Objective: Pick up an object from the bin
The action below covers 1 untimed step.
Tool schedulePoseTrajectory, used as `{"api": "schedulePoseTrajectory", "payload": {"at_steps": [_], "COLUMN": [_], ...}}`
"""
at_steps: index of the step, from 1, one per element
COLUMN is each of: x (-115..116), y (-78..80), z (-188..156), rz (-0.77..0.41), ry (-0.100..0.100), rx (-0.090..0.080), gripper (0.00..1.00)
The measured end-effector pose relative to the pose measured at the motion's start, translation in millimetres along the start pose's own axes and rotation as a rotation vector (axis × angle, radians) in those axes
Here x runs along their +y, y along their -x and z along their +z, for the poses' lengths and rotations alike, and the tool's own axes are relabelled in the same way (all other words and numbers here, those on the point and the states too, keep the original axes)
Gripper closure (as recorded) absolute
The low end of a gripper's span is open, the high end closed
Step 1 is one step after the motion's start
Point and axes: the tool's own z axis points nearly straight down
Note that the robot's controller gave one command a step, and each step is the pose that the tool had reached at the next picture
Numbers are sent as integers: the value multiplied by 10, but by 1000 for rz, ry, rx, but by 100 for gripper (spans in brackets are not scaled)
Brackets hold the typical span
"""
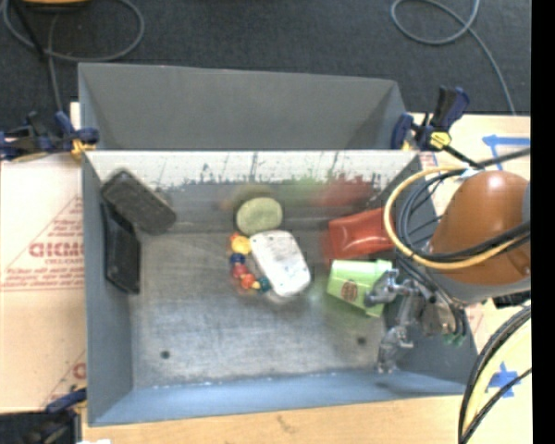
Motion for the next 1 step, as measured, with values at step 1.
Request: {"api": "schedulePoseTrajectory", "payload": {"at_steps": [1], "x": [-9], "y": [16], "z": [-18], "rz": [-1], "ry": [-2], "rx": [-5], "gripper": [0]}}
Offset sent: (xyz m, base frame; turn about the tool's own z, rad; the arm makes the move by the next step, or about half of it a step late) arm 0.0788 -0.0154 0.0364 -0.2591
